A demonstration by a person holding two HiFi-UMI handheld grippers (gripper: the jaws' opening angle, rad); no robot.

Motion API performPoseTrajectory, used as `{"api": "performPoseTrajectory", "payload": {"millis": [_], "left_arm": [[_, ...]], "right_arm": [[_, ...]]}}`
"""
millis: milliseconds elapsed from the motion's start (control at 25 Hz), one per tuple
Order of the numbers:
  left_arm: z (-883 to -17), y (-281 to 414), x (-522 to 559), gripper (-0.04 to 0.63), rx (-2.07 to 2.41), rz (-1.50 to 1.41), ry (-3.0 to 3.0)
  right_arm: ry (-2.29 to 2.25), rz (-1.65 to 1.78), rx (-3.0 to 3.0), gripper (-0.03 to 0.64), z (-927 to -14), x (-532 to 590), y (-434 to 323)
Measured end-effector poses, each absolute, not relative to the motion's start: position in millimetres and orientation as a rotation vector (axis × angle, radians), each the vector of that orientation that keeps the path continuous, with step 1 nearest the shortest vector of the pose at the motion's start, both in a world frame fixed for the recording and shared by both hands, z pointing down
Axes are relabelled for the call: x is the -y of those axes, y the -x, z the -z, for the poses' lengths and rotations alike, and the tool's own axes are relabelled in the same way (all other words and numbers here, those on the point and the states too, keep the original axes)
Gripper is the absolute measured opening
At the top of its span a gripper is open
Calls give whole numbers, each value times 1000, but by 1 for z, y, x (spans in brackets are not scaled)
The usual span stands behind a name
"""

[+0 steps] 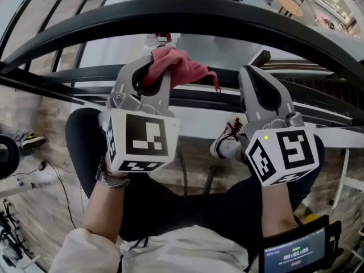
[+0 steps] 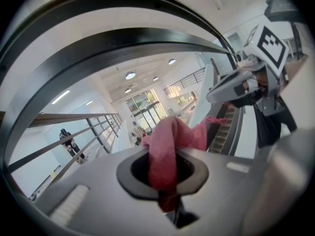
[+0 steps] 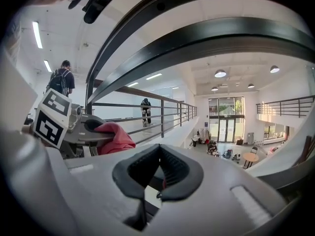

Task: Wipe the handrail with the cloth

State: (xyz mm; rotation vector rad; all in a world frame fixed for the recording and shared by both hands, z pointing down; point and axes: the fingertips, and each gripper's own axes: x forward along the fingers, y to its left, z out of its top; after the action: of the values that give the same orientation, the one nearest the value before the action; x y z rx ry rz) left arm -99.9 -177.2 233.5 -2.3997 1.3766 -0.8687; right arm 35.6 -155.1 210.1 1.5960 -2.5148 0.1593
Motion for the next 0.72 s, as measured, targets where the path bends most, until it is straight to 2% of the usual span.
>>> {"api": "performPoseTrajectory", "payload": {"millis": [720], "left_arm": [[-237,83,176,25,-1369,869,2394]], "right_arm": [[-1609,-168,2515,2,-216,151,-42]]}}
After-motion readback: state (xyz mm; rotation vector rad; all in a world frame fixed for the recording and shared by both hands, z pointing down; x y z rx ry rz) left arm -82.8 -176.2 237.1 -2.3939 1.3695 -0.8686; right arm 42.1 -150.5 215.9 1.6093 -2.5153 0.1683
